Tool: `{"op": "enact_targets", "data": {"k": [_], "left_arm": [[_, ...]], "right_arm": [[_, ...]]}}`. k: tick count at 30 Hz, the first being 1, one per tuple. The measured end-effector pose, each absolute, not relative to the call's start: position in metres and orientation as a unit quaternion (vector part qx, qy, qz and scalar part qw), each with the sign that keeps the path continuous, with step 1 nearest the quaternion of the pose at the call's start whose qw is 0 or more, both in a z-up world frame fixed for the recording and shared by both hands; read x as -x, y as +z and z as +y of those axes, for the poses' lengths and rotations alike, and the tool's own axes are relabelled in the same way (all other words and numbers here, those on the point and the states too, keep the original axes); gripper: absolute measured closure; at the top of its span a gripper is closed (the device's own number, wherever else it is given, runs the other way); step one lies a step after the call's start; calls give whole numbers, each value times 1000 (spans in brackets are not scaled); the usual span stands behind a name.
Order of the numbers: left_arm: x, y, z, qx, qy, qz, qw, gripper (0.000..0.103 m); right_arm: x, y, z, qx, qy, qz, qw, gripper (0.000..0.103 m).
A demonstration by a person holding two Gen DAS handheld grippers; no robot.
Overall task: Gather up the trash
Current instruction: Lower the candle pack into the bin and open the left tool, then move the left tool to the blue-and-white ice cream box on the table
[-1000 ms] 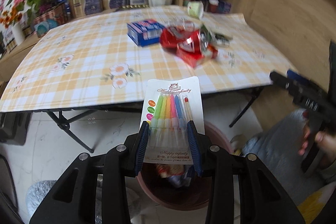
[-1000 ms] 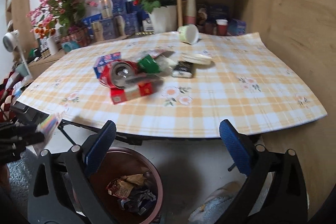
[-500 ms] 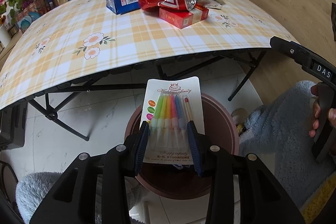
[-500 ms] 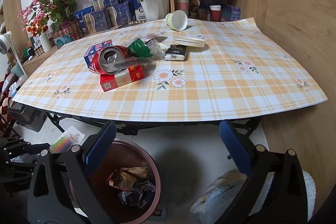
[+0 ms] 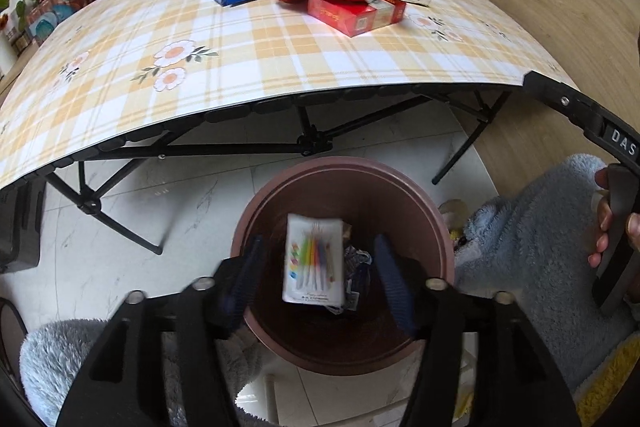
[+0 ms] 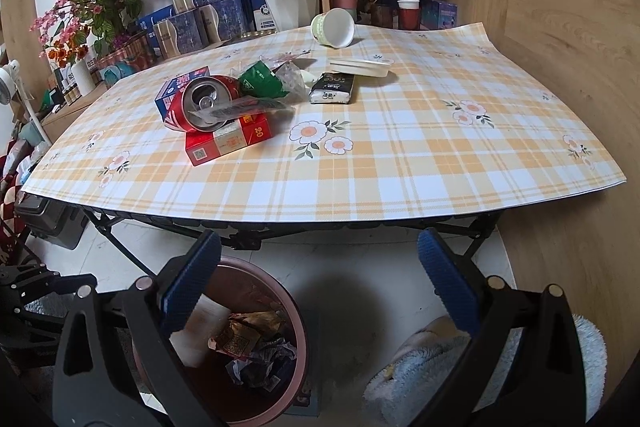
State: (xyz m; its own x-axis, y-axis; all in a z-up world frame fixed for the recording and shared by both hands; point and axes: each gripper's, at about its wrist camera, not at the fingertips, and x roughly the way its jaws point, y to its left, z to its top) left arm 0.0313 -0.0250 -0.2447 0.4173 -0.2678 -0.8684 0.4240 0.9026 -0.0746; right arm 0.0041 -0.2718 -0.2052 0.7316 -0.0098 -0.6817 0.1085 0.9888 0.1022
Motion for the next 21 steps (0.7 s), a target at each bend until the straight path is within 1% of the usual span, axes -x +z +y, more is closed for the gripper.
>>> {"op": "enact_targets", "data": {"k": [3, 6, 21], "left_arm": [[-34, -244, -20, -68, -194, 498, 842, 35], [-38, -243, -13, -51, -183, 499, 846, 32], [-51, -220, 25, 48, -138, 464, 874, 31]], "right_arm": [[-5, -206, -272, -68, -31, 367, 927, 6], [-5, -207, -272, -69, -31, 370, 926, 6], [-18, -207, -284, -73, -41, 363, 928, 6]]}}
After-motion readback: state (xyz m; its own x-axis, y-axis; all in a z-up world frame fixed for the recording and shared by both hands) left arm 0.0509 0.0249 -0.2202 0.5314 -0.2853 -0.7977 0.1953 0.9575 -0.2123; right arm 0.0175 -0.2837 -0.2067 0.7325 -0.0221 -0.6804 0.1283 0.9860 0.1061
